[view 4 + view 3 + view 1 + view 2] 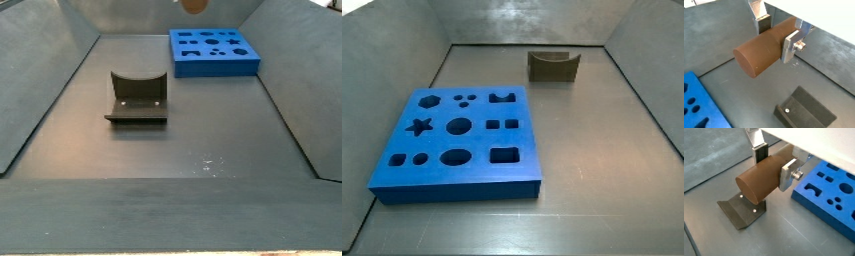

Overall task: Pick up the round object. Move up. Place the round object on the fixture. Regrasp the round object. Move to above the board. Insert the round object.
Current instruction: Place the round object on the fixture.

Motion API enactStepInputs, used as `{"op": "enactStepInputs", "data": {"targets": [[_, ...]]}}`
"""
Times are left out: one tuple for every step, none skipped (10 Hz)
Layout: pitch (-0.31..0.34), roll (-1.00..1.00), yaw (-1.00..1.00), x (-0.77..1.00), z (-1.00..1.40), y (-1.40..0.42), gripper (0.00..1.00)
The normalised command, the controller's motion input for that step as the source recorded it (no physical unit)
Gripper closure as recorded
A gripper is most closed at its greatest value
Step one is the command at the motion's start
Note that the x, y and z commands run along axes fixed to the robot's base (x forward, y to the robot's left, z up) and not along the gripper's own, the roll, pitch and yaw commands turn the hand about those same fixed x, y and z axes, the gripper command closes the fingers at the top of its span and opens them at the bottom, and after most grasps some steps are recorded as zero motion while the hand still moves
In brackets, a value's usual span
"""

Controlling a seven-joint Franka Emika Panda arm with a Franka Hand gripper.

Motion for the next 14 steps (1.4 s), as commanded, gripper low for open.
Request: {"op": "enactStepInputs", "data": {"targets": [[-0.009,-1.00,-0.02,1.00,-0.42,0.60,1.00],[-0.023,-1.00,-0.03,1.00,-0.34,0.51,1.00],[-0.016,-1.00,-0.03,1.00,-0.26,0.42,1.00],[-0.011,-1.00,-0.04,1.00,-0.22,0.32,1.00],[0.004,-1.00,-0.04,1.00,-0.17,0.25,1.00],[0.018,-1.00,-0.04,1.00,-0.13,0.21,1.00],[0.049,-1.00,-0.05,0.92,-0.08,0.15,1.00],[0.066,-1.00,-0.05,0.87,-0.06,0.12,1.00],[0.099,-1.00,-0.06,0.77,-0.03,0.09,1.00],[0.122,-1.00,-0.07,0.70,-0.02,0.07,1.00],[0.150,-1.00,-0.08,0.61,-0.02,0.06,1.00],[0.176,-1.00,-0.10,0.55,-0.02,0.06,1.00],[0.208,-1.00,-0.12,0.46,-0.02,0.06,1.00],[0.212,-0.90,-0.10,0.41,-0.02,0.06,1.00]]}}
